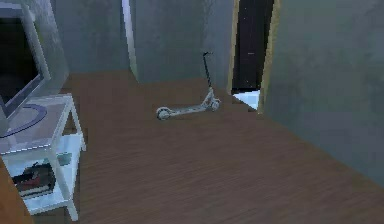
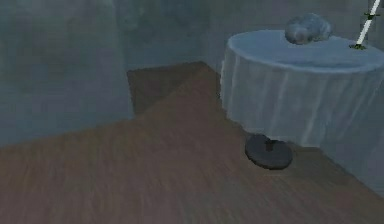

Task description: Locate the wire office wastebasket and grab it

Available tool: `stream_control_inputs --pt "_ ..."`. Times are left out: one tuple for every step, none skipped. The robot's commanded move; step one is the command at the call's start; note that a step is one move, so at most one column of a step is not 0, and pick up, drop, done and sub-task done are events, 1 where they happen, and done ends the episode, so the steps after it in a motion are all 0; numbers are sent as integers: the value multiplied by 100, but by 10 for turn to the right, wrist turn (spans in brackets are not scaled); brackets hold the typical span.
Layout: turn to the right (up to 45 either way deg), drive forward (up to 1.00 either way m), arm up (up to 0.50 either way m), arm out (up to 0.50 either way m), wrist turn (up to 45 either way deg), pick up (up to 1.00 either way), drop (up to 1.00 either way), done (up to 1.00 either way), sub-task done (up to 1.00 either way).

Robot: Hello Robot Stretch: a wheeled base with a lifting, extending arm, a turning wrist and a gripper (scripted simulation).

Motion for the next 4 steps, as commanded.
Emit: stream_control_inputs --pt "-30 0 0 0 0 0 0 0 0" --pt "450 0 0 0 0 0 0 0 0" --pt "450 0 0 0 0 0 0 0 0" --pt "450 0 0 0 0 0 0 0 0"
